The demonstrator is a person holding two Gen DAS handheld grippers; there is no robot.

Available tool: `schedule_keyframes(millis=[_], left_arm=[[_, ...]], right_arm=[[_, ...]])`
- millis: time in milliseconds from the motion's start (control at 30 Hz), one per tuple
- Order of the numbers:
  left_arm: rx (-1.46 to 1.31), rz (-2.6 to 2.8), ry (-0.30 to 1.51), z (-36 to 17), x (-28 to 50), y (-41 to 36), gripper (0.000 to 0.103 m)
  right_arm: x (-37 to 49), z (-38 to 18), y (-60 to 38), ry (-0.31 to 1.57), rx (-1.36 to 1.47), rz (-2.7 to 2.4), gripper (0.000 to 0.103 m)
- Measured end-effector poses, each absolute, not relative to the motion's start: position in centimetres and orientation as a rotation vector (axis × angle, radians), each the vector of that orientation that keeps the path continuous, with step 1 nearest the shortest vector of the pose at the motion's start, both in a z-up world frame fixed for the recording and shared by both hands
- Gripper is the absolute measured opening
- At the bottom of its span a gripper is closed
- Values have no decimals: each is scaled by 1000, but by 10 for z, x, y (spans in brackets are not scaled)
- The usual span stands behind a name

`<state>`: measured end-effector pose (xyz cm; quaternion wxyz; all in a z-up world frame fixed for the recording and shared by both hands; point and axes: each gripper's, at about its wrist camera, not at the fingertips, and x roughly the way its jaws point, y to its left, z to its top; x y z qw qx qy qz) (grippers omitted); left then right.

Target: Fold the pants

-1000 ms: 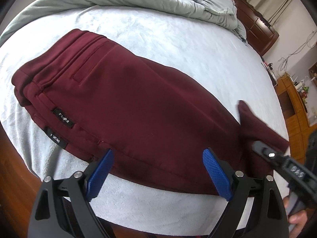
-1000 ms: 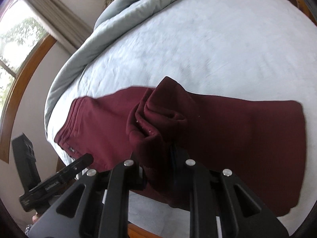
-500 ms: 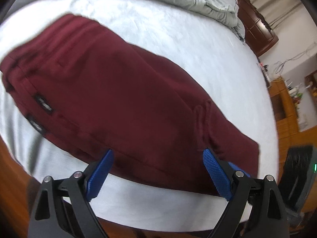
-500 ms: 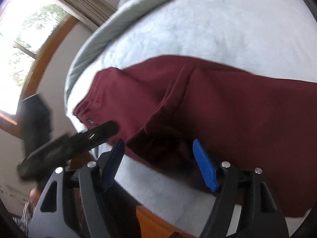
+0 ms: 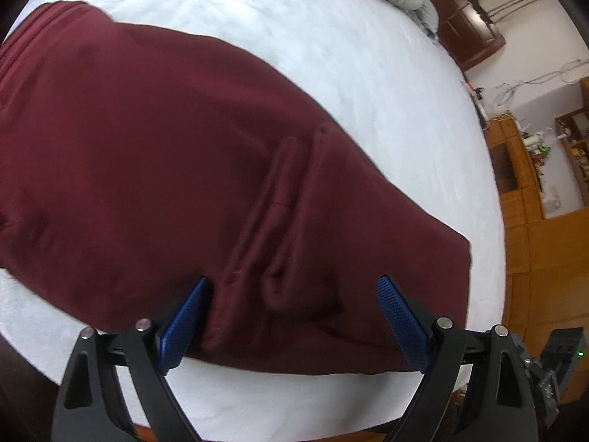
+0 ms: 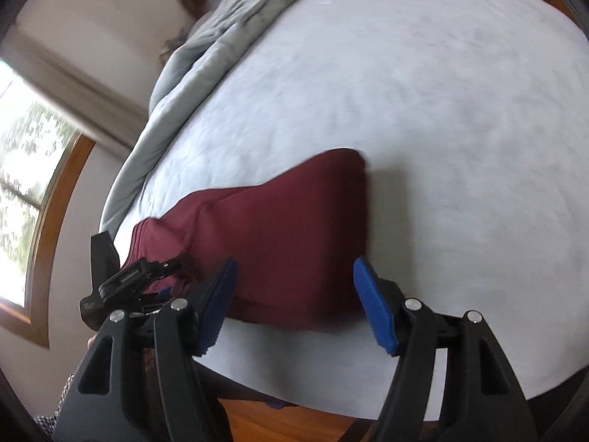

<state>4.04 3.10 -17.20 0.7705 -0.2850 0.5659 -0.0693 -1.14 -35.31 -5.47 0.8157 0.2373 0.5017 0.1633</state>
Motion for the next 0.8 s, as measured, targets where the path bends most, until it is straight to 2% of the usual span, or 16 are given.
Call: schedule_keyframes(millis=[33,67,133,167,267,400,467,500,800], left_arm=[[-614,-146,1222,-171,40,29,81],[-606,-136,1218,-169,39,28,61],[-625,-153,1219,-169,40,29,32],[-647,-169,1218,-168,40,31,29],[-664,-178,1182,-160,38,36,25],[-587,-141,1080,-140,32,54,25],[-567,-88,1151,-161,34,65,25],[-576,-85,1179,-170,37,65,25],[-586,-90,1150,-174,27,65,35]], right_arm=[[-12,-59,-358,1071,512,337,66],[-13,-62,-363,1074,524,324,66],[-15,-68,-370,1080,545,318,66],[-15,-72,-372,1084,563,315,66],[-12,-83,-376,1110,624,311,67],[-10,-86,-380,1119,643,312,69],[-6,-90,-377,1142,619,313,78],[-4,-93,-376,1157,620,314,78],[24,-143,-350,1303,691,383,85]])
